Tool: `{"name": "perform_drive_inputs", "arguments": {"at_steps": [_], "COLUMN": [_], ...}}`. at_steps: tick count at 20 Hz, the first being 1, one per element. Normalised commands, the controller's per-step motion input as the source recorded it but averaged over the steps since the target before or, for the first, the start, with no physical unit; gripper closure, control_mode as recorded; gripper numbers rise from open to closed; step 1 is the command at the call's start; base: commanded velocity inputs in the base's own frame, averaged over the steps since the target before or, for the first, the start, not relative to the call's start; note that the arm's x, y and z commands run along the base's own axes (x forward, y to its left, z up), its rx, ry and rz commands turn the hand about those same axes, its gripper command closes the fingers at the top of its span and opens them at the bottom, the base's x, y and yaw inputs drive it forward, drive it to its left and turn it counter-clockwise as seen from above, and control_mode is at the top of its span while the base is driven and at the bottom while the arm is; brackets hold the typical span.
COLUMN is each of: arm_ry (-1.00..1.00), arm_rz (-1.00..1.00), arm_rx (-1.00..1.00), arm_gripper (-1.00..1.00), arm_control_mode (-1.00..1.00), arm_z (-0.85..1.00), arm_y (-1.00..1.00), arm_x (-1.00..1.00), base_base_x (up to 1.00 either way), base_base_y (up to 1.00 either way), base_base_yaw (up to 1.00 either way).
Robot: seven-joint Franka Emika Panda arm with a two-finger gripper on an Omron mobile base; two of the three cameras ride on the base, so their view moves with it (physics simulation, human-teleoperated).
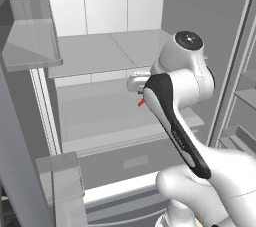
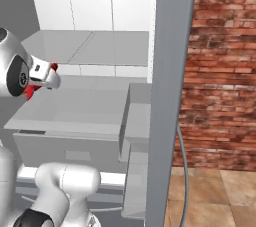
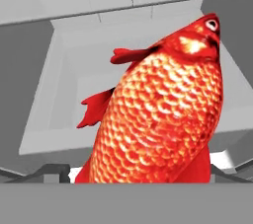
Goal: Gather the lemon wedge and lemon from the fridge and place them on a tray on the dining counter. Then gather the fishs from the fridge and place them on the other tray.
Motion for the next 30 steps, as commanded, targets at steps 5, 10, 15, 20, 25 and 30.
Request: {"name": "perform_drive_inputs", "arguments": {"at_steps": [5,10,15,20,25,30], "arm_ry": [0.01,0.01,0.02,0.02,-0.01,-0.01], "arm_rz": [0.19,0.16,0.05,0.0,0.0,0.0], "arm_rx": [0.0,0.0,0.0,0.0,0.0,0.0], "arm_gripper": [1.0,1.0,1.0,1.0,1.0,1.0], "arm_control_mode": [-1.0,-1.0,-1.0,-1.0,-1.0,1.0], "arm_z": [-0.05,-0.08,-0.1,-0.18,0.0,-0.01], "arm_y": [-0.33,-0.22,-0.12,-0.18,-0.01,-0.1], "arm_x": [-0.85,-0.98,-0.96,-0.48,-0.02,-0.16], "base_base_x": [0.0,0.0,0.0,0.0,0.0,-0.22], "base_base_y": [0.0,0.0,0.0,0.0,0.0,-0.08], "base_base_yaw": [0.0,0.0,0.0,0.0,0.0,0.0]}}
